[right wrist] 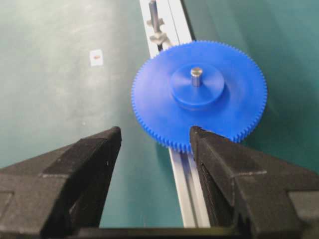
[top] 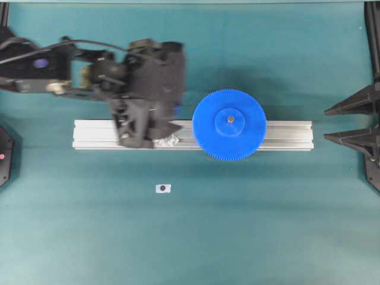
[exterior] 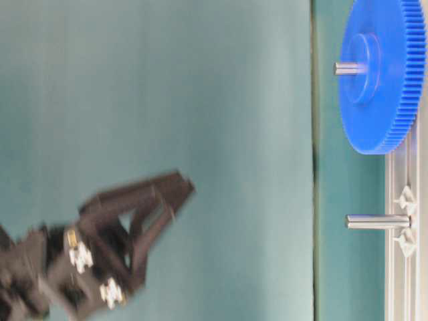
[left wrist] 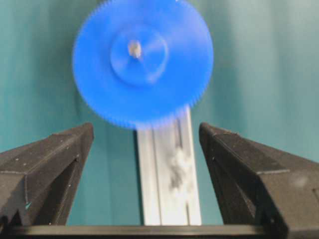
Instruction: Insert the large gear onto the shaft.
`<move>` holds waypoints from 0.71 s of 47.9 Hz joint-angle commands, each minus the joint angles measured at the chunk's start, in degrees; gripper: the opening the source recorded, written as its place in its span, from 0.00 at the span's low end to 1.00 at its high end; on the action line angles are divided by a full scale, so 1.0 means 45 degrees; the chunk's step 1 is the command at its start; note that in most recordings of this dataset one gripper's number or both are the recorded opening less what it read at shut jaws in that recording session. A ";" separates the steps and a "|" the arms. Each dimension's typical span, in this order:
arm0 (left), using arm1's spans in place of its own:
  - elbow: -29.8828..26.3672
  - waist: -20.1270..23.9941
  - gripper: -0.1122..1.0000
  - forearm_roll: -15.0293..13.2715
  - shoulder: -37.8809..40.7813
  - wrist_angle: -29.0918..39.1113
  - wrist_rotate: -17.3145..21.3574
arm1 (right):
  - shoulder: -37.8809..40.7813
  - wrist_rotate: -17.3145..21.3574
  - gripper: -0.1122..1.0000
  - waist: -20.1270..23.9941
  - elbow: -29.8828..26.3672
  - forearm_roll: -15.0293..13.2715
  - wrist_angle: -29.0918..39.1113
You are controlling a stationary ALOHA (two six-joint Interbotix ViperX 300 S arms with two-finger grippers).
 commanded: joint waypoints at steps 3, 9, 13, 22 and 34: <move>0.0469 -0.0176 0.89 0.0020 -0.0879 -0.0156 -0.0039 | 0.0098 0.0098 0.70 -0.0020 -0.0137 0.0020 -0.0039; 0.0977 -0.0195 0.89 0.0020 -0.1387 -0.0293 -0.0449 | 0.0098 0.0098 0.70 0.0000 -0.0078 0.0020 -0.0059; 0.1426 -0.0195 0.89 0.0020 -0.1699 -0.0566 -0.0723 | 0.0078 0.0098 0.70 0.0020 -0.0020 0.0020 -0.0059; 0.2656 -0.0371 0.89 0.0020 -0.2578 -0.2090 -0.0937 | -0.0020 0.0098 0.70 0.0078 0.0020 0.0020 -0.0039; 0.4141 -0.0605 0.89 0.0020 -0.3672 -0.3574 -0.0977 | -0.0098 0.0117 0.70 0.0078 0.0156 0.0020 -0.0039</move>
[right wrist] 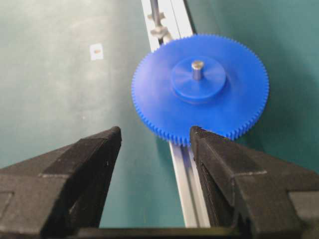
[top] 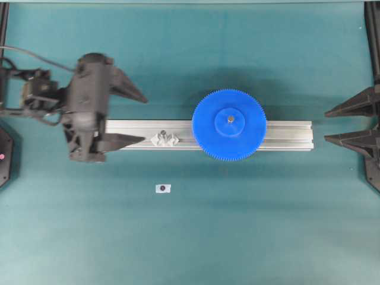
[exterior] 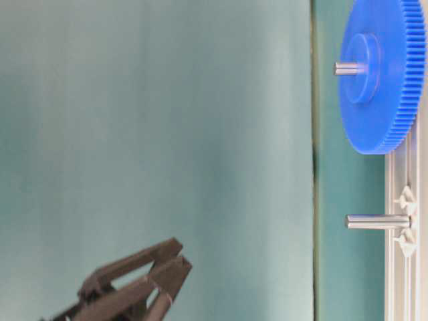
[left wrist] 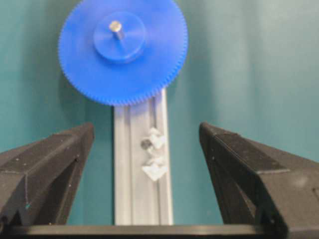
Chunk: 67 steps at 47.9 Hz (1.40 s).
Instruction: Insert the large gear onto the shaft.
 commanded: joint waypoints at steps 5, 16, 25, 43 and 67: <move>0.0410 -0.0195 0.89 0.0020 -0.0781 -0.0352 0.0000 | 0.0078 0.0117 0.70 0.0039 -0.0039 0.0020 -0.0059; 0.1074 -0.0313 0.88 0.0020 -0.1406 -0.1074 0.0000 | 0.0078 0.0117 0.70 0.0020 -0.0020 0.0020 -0.0098; 0.1758 -0.0332 0.88 0.0020 -0.1953 -0.1289 0.0020 | 0.0039 0.0117 0.70 0.0020 0.0000 0.0020 -0.0059; 0.2852 -0.0332 0.88 0.0020 -0.3203 -0.1855 0.0098 | -0.0078 0.0117 0.70 0.0020 0.0059 -0.0059 -0.0059; 0.4004 -0.0313 0.88 0.0020 -0.4277 -0.2207 -0.0039 | -0.0078 0.0117 0.70 0.0020 0.0254 -0.0059 -0.0176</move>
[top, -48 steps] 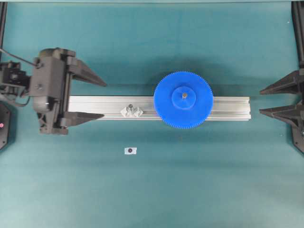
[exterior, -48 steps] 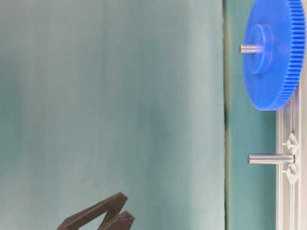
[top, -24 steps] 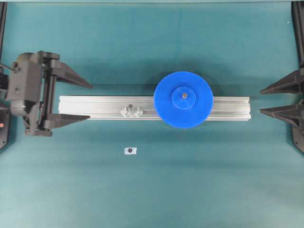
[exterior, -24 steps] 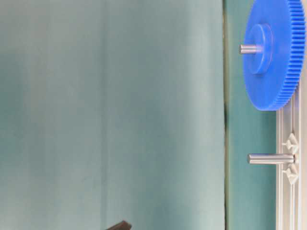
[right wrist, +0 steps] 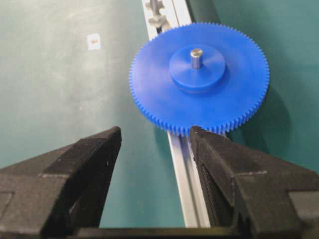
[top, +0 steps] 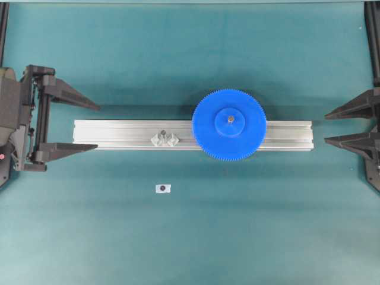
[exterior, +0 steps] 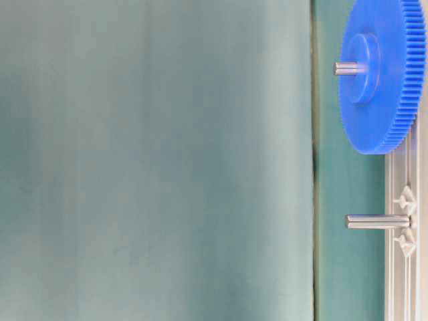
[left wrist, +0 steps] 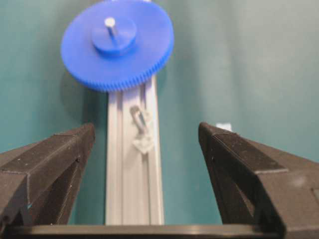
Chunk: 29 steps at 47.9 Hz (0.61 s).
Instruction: Insert the large gear onto the shaft.
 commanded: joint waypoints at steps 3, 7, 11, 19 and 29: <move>-0.0078 -0.0039 0.88 0.0039 -0.0176 -0.0117 -0.0039 | 0.0078 0.0098 0.70 0.0020 -0.0137 -0.0020 -0.0117; -0.0059 -0.0039 0.88 0.0039 -0.0293 -0.0117 -0.0039 | 0.0078 0.0098 0.70 0.0020 -0.0137 -0.0020 -0.0117; -0.0020 -0.0039 0.88 0.0039 -0.0391 -0.0098 -0.0039 | 0.0078 0.0098 0.70 0.0020 -0.0137 -0.0020 -0.0137; 0.0059 -0.0039 0.88 0.0039 -0.0488 -0.0117 -0.0059 | 0.0078 0.0098 0.70 0.0020 -0.0137 0.0000 -0.0313; 0.0078 -0.0039 0.88 0.0039 -0.0449 -0.0117 -0.0059 | 0.0078 0.0098 0.70 0.0020 -0.0137 -0.0020 -0.0410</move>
